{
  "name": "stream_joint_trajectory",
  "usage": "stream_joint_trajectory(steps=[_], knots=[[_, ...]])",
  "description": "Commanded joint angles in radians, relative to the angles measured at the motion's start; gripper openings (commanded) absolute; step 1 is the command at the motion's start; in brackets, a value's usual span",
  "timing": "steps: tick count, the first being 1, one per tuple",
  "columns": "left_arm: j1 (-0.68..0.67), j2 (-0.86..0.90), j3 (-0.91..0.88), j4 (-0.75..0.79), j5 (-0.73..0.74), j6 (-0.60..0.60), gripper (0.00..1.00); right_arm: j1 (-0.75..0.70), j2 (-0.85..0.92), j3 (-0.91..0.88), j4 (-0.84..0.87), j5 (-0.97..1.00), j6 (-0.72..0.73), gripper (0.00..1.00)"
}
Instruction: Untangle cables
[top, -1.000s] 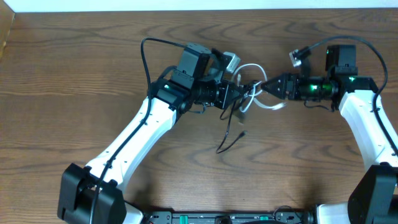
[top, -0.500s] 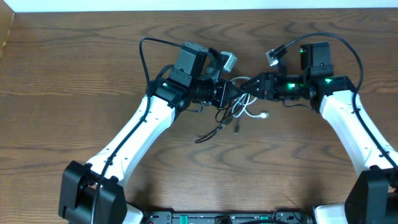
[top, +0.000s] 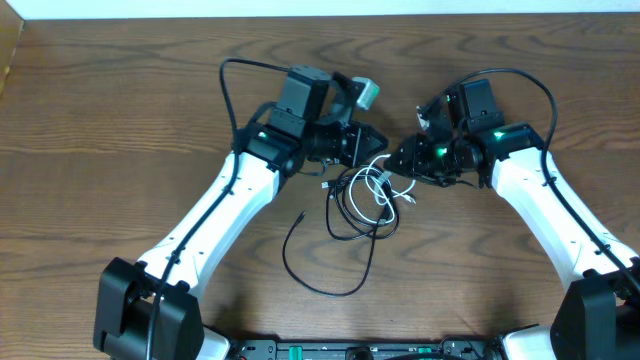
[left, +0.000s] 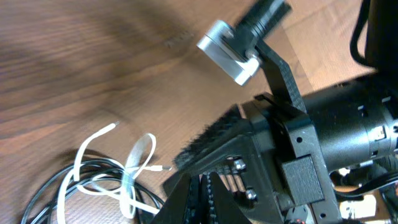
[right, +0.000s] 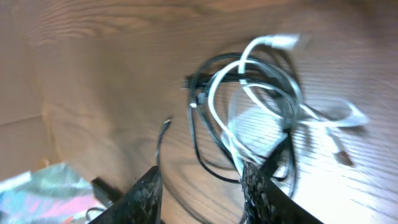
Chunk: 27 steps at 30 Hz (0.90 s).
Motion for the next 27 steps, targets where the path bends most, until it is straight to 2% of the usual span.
stream_joint_trajectory(steps=[1, 7, 15, 18, 27], knots=[[0.036, -0.003, 0.011, 0.004, 0.013, -0.034, 0.07, -0.002, 0.001, 0.004, -0.014, 0.091, 0.024, 0.4], [0.02, 0.01, 0.011, -0.014, -0.006, 0.007, 0.08, -0.028, 0.001, 0.004, -0.024, 0.214, 0.024, 0.51], [-0.087, 0.144, 0.01, -0.074, -0.045, 0.006, 0.49, -0.14, 0.001, 0.004, -0.062, 0.217, 0.014, 0.54], [-0.136, 0.199, 0.01, -0.074, -0.045, 0.007, 0.52, -0.187, 0.001, 0.004, -0.083, 0.196, -0.026, 0.55], [-0.204, 0.311, 0.01, -0.086, -0.166, -0.009, 0.53, -0.243, 0.001, 0.004, -0.128, 0.157, -0.097, 0.55]])
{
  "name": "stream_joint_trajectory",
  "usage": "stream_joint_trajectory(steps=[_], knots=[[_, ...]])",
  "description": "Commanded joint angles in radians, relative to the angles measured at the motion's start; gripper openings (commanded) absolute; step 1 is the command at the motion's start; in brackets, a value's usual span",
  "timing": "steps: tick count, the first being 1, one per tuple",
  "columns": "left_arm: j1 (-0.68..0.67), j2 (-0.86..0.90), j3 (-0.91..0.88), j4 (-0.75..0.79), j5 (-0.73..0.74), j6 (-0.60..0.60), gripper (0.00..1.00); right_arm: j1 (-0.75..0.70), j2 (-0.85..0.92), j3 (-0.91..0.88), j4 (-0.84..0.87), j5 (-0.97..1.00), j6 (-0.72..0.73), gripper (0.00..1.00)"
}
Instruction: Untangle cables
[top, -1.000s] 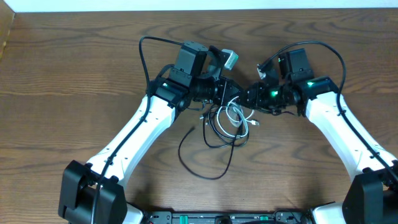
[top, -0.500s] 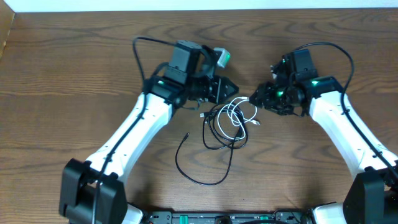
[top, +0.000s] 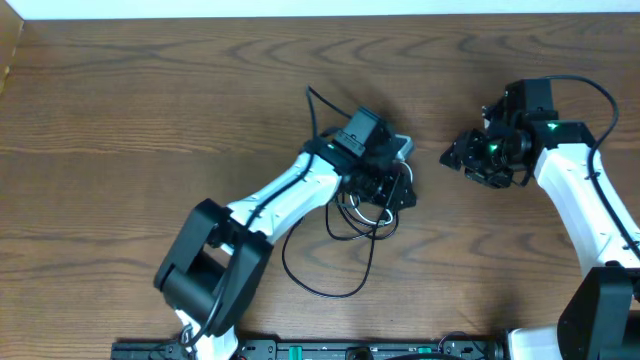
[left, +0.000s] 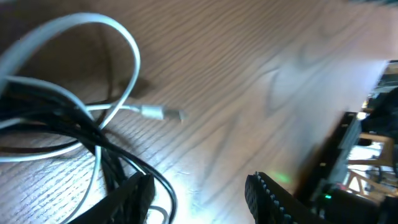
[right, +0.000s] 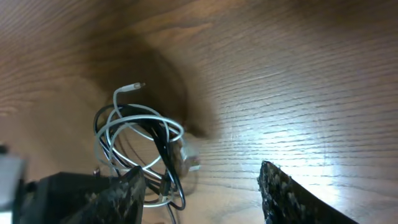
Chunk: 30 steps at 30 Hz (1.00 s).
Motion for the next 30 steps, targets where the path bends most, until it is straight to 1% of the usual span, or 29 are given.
stream_joint_trajectory(steps=[1, 6, 7, 9, 12, 14, 15, 17, 22, 27, 28, 29, 30], knots=[[-0.005, 0.034, 0.01, -0.006, -0.077, -0.005, 0.52, -0.001, 0.001, 0.004, -0.008, -0.021, -0.042, 0.56], [-0.002, 0.032, 0.01, -0.025, -0.143, -0.004, 0.53, -0.001, 0.001, 0.004, -0.008, -0.021, -0.043, 0.57], [0.003, 0.024, 0.011, -0.026, -0.152, -0.005, 0.54, -0.001, 0.001, 0.004, -0.008, -0.021, -0.05, 0.58], [0.012, -0.001, 0.025, -0.045, -0.151, -0.005, 0.64, -0.001, 0.001, 0.004, -0.008, -0.023, -0.06, 0.59], [0.019, -0.064, 0.039, -0.066, -0.18, -0.005, 0.72, -0.001, 0.001, 0.004, -0.016, -0.029, -0.079, 0.61], [0.015, -0.105, 0.038, -0.092, -0.247, -0.005, 0.73, -0.001, 0.001, 0.004, -0.016, -0.029, -0.079, 0.61], [0.007, -0.119, 0.038, -0.127, -0.302, -0.01, 0.73, -0.001, 0.001, 0.004, -0.015, -0.029, -0.079, 0.62], [-0.002, -0.116, 0.034, -0.16, -0.347, -0.032, 0.73, -0.001, 0.001, 0.004, -0.014, -0.029, -0.079, 0.62], [-0.032, -0.075, -0.006, -0.147, -0.353, -0.078, 0.73, -0.001, 0.001, 0.004, -0.015, -0.029, -0.079, 0.62], [-0.069, 0.004, -0.006, -0.108, -0.353, -0.084, 0.73, -0.001, 0.001, 0.004, -0.015, -0.029, -0.079, 0.62], [-0.073, 0.016, -0.006, -0.095, -0.353, -0.084, 0.69, -0.001, 0.001, 0.004, -0.015, -0.029, -0.079, 0.62], [-0.076, 0.027, -0.006, -0.081, -0.353, -0.084, 0.63, -0.001, 0.001, 0.004, -0.015, -0.029, -0.079, 0.62], [-0.076, 0.037, -0.006, -0.068, -0.353, -0.084, 0.52, -0.001, 0.001, 0.004, -0.016, -0.029, -0.079, 0.62]])
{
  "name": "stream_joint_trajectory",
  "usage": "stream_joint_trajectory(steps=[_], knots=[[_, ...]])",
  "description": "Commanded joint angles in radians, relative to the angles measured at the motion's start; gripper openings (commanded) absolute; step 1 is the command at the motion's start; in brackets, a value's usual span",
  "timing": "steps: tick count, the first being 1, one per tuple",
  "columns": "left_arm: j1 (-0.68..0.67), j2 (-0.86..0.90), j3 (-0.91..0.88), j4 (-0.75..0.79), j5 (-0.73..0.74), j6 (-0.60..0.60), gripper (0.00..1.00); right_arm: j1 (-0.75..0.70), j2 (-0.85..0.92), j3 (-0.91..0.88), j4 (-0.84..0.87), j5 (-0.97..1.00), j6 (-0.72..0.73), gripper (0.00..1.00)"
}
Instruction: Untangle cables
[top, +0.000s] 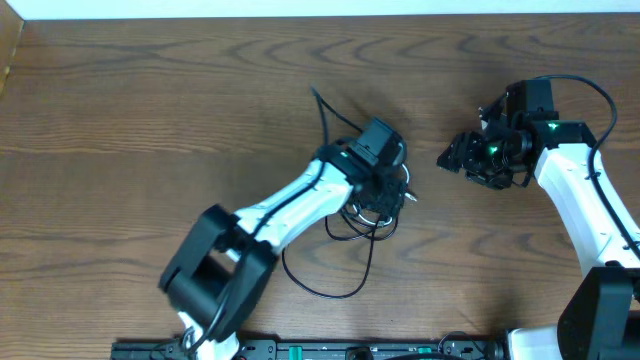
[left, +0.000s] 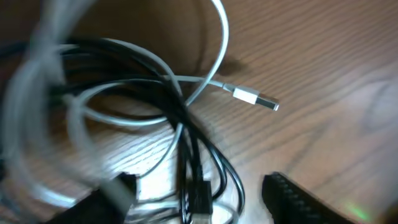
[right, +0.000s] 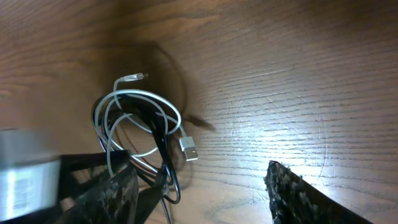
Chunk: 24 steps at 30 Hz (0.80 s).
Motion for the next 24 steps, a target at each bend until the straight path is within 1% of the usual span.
stream_joint_trajectory(steps=[1, 3, 4, 8, 11, 17, 20, 24], knots=[[-0.008, 0.042, -0.015, 0.032, -0.021, -0.013, 0.39, -0.001, 0.001, 0.004, -0.003, -0.013, -0.017, 0.62], [-0.007, 0.038, -0.014, 0.044, -0.021, -0.013, 0.15, -0.001, 0.001, 0.004, -0.005, -0.013, -0.017, 0.62], [-0.004, 0.032, -0.013, 0.047, -0.021, -0.013, 0.08, -0.001, 0.001, 0.004, -0.007, -0.013, -0.021, 0.62], [0.006, -0.014, 0.002, 0.039, -0.02, -0.013, 0.07, -0.001, 0.001, 0.004, -0.008, -0.013, -0.024, 0.62], [0.013, -0.083, 0.005, 0.035, -0.016, -0.012, 0.08, 0.0, 0.001, 0.004, -0.009, -0.014, -0.025, 0.62], [0.046, -0.262, 0.005, 0.052, 0.075, -0.011, 0.07, 0.0, 0.001, 0.004, 0.003, -0.122, -0.089, 0.61], [0.091, -0.331, 0.005, 0.055, 0.171, -0.005, 0.08, 0.003, 0.001, 0.004, 0.022, -0.203, -0.118, 0.61], [0.166, -0.352, 0.005, 0.063, 0.352, -0.005, 0.07, 0.032, 0.001, 0.004, 0.069, -0.274, -0.117, 0.61]])
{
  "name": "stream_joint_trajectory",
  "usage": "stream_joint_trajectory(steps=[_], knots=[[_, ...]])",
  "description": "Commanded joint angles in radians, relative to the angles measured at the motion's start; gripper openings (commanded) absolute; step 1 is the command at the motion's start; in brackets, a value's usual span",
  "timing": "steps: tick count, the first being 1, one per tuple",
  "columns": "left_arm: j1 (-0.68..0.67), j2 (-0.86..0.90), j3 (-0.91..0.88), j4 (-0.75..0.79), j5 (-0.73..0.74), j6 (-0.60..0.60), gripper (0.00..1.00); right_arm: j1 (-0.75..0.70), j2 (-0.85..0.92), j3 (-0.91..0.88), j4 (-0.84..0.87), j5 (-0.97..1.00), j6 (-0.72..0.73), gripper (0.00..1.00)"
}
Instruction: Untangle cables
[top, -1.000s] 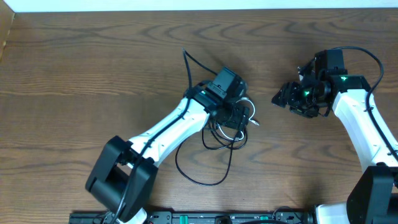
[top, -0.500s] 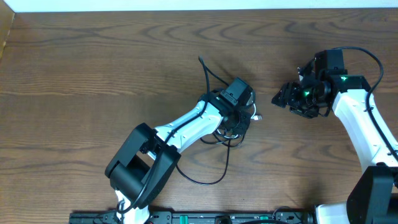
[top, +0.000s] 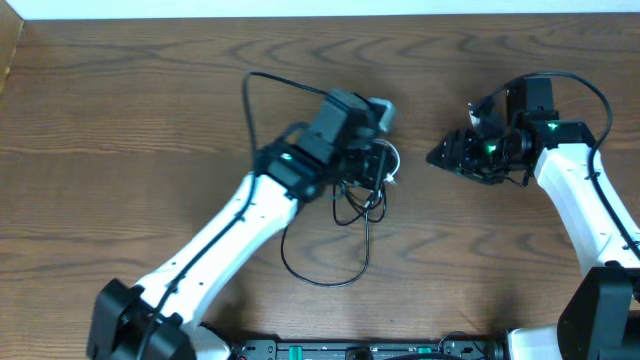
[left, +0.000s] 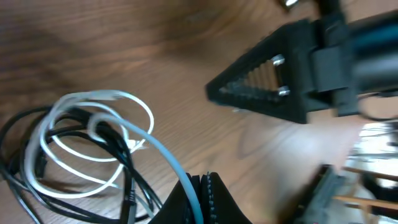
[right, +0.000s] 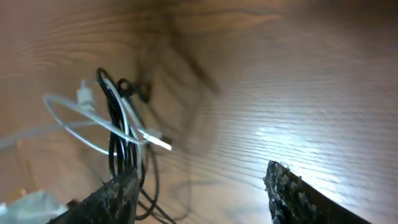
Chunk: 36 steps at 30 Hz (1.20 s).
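Observation:
A tangle of white and black cables (top: 362, 190) lies mid-table, with one black cable (top: 322, 272) looping out toward the front. My left gripper (left: 202, 182) is shut on a strand of the white cable (left: 168, 163), which arcs up from the white coils (left: 87, 134) on the wood. In the overhead view the left gripper (top: 384, 166) sits at the tangle's upper right edge. My right gripper (top: 440, 156) hovers open to the right of the tangle, apart from it, with nothing between its fingers (right: 121, 193). The tangle (right: 118, 134) lies ahead of it.
The brown wooden table (top: 120, 120) stretches around the tangle. The right gripper's black fingers (left: 267, 93) show in the left wrist view, just beyond the coils. A white wall edge (top: 300, 8) runs along the table's far side.
My left gripper was open low over the tangle; now it is shut on a white strand and stands higher, and the arm has swung to a new pose. The tangle sits slightly farther back. The right gripper shifted little.
Both grippers first flanked the tangle closely, left and right. Then the right one stood off to the right, open, while the left hung open over the coils at two moments. Now the left is shut on the white cable.

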Motion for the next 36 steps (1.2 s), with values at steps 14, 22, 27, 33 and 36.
stream_joint_trajectory(steps=[14, 22, 27, 33, 36], knots=[[0.298, -0.004, 0.014, 0.143, 0.581, -0.083, 0.08, 0.194, 0.009, 0.004, 0.232, -0.06, 0.202, 0.62], [0.341, -0.004, 0.014, 0.259, 0.636, -0.206, 0.07, 0.203, 0.009, 0.004, 0.273, -0.087, 0.205, 0.63], [0.342, -0.004, 0.014, 0.378, 0.648, -0.304, 0.08, 0.208, 0.009, 0.004, 0.28, -0.102, 0.221, 0.63], [0.353, -0.004, 0.014, 0.41, 0.659, -0.378, 0.07, 0.216, 0.009, 0.004, 0.284, -0.107, 0.229, 0.65], [0.368, -0.004, 0.014, 0.44, 0.697, -0.413, 0.07, 0.216, 0.009, 0.004, 0.297, -0.124, 0.231, 0.65]])
